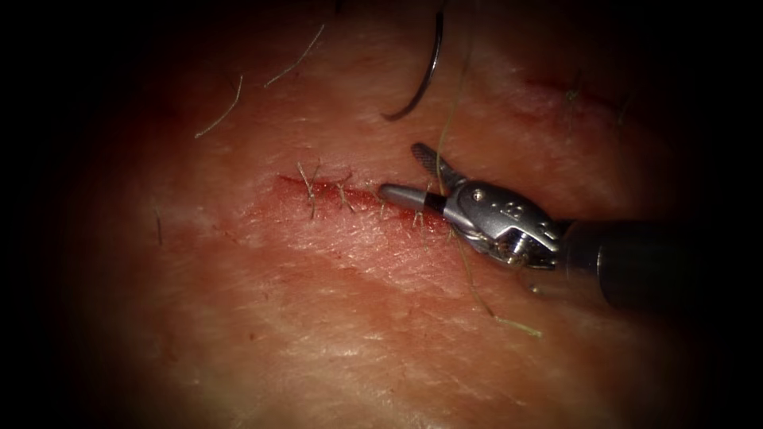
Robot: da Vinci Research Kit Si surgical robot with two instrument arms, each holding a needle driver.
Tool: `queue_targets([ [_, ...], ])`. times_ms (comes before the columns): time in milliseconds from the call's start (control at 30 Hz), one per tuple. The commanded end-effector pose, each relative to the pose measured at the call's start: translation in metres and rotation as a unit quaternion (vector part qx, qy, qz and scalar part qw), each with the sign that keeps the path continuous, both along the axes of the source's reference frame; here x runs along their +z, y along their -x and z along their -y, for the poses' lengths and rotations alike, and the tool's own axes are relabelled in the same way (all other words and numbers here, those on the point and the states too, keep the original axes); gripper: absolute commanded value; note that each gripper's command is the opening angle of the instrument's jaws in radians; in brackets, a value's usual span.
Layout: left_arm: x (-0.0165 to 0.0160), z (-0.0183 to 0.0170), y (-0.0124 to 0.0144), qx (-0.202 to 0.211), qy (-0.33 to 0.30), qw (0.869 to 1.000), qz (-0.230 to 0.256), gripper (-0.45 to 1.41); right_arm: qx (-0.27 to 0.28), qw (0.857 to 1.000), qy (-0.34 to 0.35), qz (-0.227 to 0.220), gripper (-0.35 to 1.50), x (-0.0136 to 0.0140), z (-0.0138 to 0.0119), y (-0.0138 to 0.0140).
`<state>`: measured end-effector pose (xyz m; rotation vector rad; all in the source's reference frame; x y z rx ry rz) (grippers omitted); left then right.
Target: Wound Closure
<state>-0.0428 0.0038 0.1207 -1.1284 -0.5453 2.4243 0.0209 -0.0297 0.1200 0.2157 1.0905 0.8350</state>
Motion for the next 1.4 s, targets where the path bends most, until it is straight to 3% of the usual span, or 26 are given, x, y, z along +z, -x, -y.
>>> queue_targets([
  [33, 0.0002, -0.0004, 0.0005, 0.000, 0.001, 1.000, 0.001, -0.45, -0.001, 1.000, 0.001, 0.000, 1.38, 0.0007, 0.0002, -0.0008],
  [767, -0.0036, 0.0003, 0.0017, 0.004, 0.008, 1.000, 0.024, -0.45, -0.003, 1.000, -0.008, 0.005, 1.43, 0.0014, -0.0005, -0.0009],
  [800, -0.0036, 0.0002, 0.0018, 0.004, 0.007, 1.000, 0.025, -0.45, -0.003, 1.000, -0.008, 0.004, 1.36, 0.0013, -0.0003, -0.0009],
  [833, -0.0036, 0.0002, 0.0018, 0.004, 0.007, 1.000, 0.025, -0.45, -0.008, 1.000, -0.009, -0.001, 1.18, 0.0011, -0.0001, -0.0009],
  [900, -0.0035, 0.0001, 0.0018, 0.004, 0.007, 1.000, 0.025, -0.45, -0.030, 0.999, -0.016, -0.022, 0.04, 0.0007, 0.0003, -0.0007],
  [933, -0.0035, 0.0001, 0.0018, 0.004, 0.007, 1.000, 0.025, -0.45, -0.035, 0.999, -0.017, -0.023, -0.35, 0.0006, 0.0003, -0.0007],
  [1167, -0.0035, 0.0000, 0.0017, 0.004, 0.007, 1.000, 0.026, -0.45, -0.039, 0.999, 0.008, -0.019, -0.35, 0.0001, -0.0007, -0.0004],
  [1200, -0.0035, -0.0002, 0.0016, 0.003, 0.007, 1.000, 0.027, -0.45, -0.033, 0.999, 0.011, -0.021, -0.20, 0.0000, -0.0008, -0.0004],
  [1267, -0.0033, -0.0005, 0.0013, 0.003, 0.007, 1.000, 0.029, -0.45, -0.010, 1.000, 0.021, -0.016, 0.81, -0.0002, -0.0009, -0.0002],
  [1300, -0.0031, -0.0007, 0.0011, 0.003, 0.006, 1.000, 0.029, -0.45, 0.006, 1.000, 0.027, -0.013, 1.23, -0.0003, -0.0010, -0.0001],
  [1400, -0.0025, -0.0012, 0.0003, 0.002, 0.008, 1.000, 0.027, -0.45, 0.034, 0.999, 0.038, -0.013, 1.47, -0.0007, -0.0012, 0.0006],
])
